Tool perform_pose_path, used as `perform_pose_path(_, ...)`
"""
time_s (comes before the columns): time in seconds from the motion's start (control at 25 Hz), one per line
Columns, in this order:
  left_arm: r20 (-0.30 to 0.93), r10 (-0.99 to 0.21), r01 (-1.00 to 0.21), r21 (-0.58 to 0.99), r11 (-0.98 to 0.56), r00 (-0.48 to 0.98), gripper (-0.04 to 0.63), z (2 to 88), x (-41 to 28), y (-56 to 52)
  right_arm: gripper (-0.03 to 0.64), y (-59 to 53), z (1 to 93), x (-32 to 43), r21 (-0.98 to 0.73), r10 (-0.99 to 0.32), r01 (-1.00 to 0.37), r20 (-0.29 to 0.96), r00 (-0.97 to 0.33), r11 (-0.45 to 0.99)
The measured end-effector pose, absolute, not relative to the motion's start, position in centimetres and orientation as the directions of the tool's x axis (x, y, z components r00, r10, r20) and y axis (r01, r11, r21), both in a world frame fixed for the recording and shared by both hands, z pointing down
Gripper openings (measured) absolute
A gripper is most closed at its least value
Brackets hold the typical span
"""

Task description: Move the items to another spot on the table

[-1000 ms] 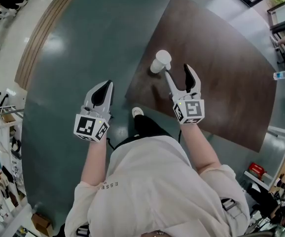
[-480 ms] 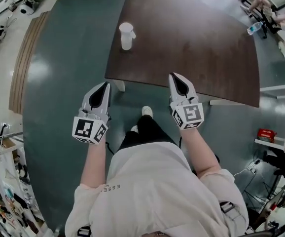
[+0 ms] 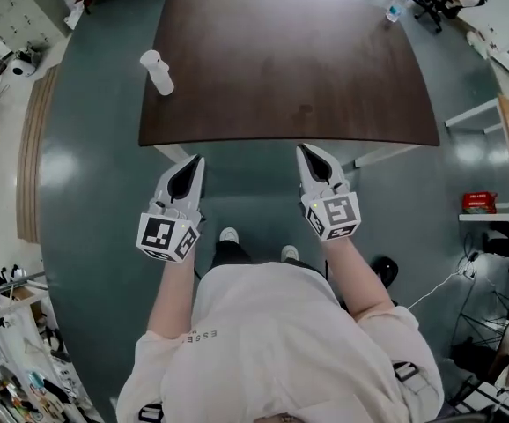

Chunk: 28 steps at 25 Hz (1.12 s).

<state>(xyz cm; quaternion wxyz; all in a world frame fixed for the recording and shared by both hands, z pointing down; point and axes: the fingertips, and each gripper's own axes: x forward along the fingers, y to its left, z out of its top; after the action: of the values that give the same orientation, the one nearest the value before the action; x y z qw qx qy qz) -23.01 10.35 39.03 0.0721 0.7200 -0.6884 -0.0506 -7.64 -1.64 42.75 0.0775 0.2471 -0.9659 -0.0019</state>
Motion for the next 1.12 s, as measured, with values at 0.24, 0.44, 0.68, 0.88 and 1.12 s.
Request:
perform_pose_path(0.24,0.021,-0.996,-0.980,0.182,-0.083,0.088,0.014,39.3,-11.8,7.5,-0.012,-2.8,43.2,3.4,0.036,-0.492,-0.493,0.163,-0.855,0.869)
perform_pose_path(0.44,0.016,-0.996,-0.979,0.189,-0.081,0.086,0.014,39.8,-4.6,6.7,-0.012,-3.1,43.8,10.7,0.044,-0.480,-0.480,0.182,-0.858,0.876)
perform_pose_path(0.68,0.010,-0.996,-0.978,0.189,-0.088,0.092,0.014,40.2,1.0,7.1,-0.012,-2.3,44.2,16.0,0.053,-0.478,-0.477,0.183,-0.859,0.877)
perform_pose_path(0.88,0.007,-0.994,-0.979,0.176,-0.107,0.109,0.014,39.9,3.6,7.6,-0.012,-1.3,44.2,17.7,0.045,-0.468,-0.468,0.169,-0.867,0.883)
perform_pose_path(1.12,0.009,-0.994,-0.979,0.171,-0.109,0.113,0.014,40.2,4.6,8.4,-0.012,-0.2,44.6,18.2,0.033,-0.462,-0.464,0.161,-0.872,0.885)
